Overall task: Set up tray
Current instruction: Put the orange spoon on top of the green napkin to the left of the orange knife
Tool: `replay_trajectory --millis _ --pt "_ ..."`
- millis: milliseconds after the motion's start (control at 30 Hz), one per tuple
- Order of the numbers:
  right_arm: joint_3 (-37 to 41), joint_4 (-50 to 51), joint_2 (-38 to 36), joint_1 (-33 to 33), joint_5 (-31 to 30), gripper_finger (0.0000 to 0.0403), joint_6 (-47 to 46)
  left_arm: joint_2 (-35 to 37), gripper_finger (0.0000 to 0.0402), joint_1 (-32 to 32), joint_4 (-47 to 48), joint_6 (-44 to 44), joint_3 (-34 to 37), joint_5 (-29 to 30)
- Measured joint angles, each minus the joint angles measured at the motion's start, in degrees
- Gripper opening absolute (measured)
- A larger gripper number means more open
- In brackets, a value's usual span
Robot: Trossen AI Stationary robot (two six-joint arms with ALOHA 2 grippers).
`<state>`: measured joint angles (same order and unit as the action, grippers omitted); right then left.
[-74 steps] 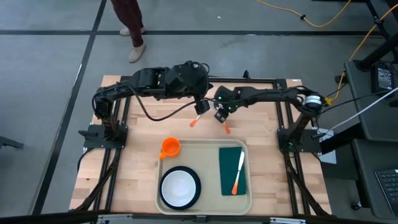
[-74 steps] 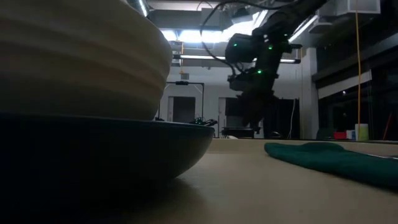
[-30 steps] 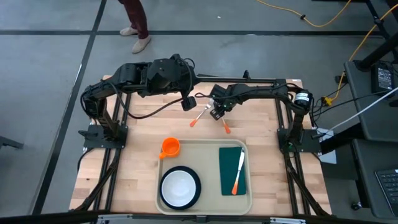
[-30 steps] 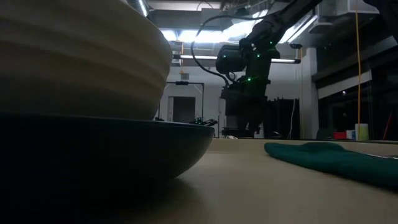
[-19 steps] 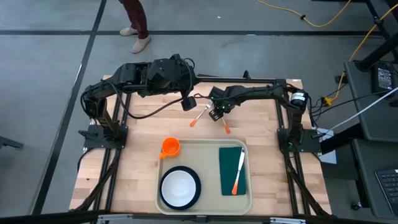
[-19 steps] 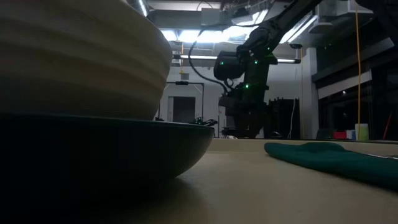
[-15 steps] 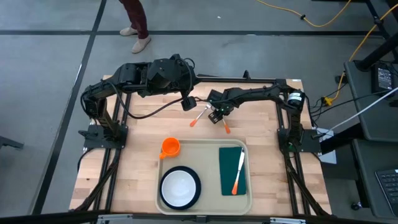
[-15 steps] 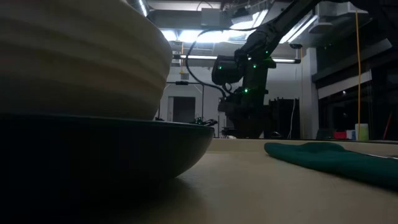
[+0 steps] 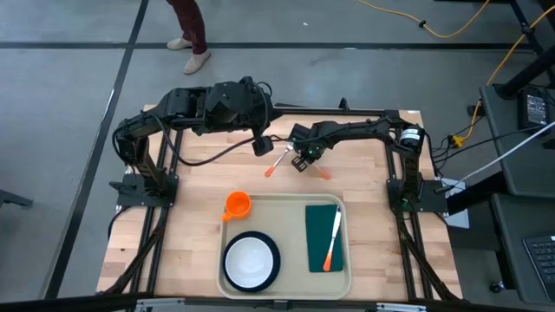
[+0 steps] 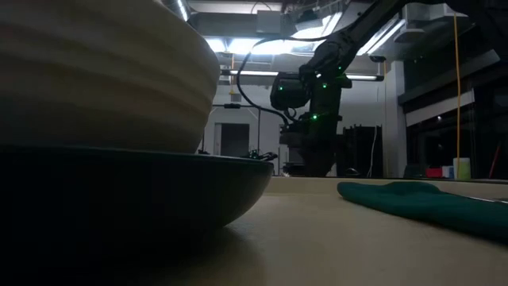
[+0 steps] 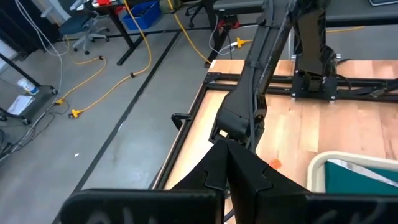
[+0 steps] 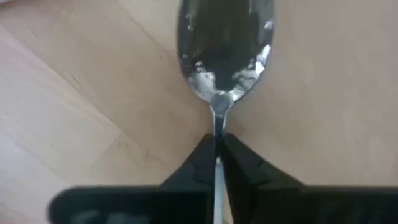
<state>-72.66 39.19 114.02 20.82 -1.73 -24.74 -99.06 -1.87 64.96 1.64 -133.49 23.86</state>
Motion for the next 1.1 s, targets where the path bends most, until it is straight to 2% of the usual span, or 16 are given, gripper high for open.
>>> replay_trajectory --millis 167,300,533,833,1100 --pt "0.0 3.1 -0.6 0.2 2.2 0.0024 0.9 0.0 0.0004 0.3 0.0 1.7 0.0 0.0" --pt "0.5 11.5 -3.1 -0.5 5.4 0.0015 0.0 0.0 0.0004 0.3 0.3 3.1 0.0 0.0" --pt "0.4 21.7 -13.8 -3.5 4.7 0.0015 -4.7 0.1 0.0004 0.3 2.8 5.9 0.0 0.3" --pt "0.3 21.8 -27.7 -16.4 3.6 0.0015 -22.0 0.1 0.0004 0.2 4.2 7.7 0.0 0.2" --pt "1.7 22.0 -30.1 -31.9 -9.1 0.0015 -42.9 0.1 0.0004 0.3 4.4 5.3 0.0 0.0"
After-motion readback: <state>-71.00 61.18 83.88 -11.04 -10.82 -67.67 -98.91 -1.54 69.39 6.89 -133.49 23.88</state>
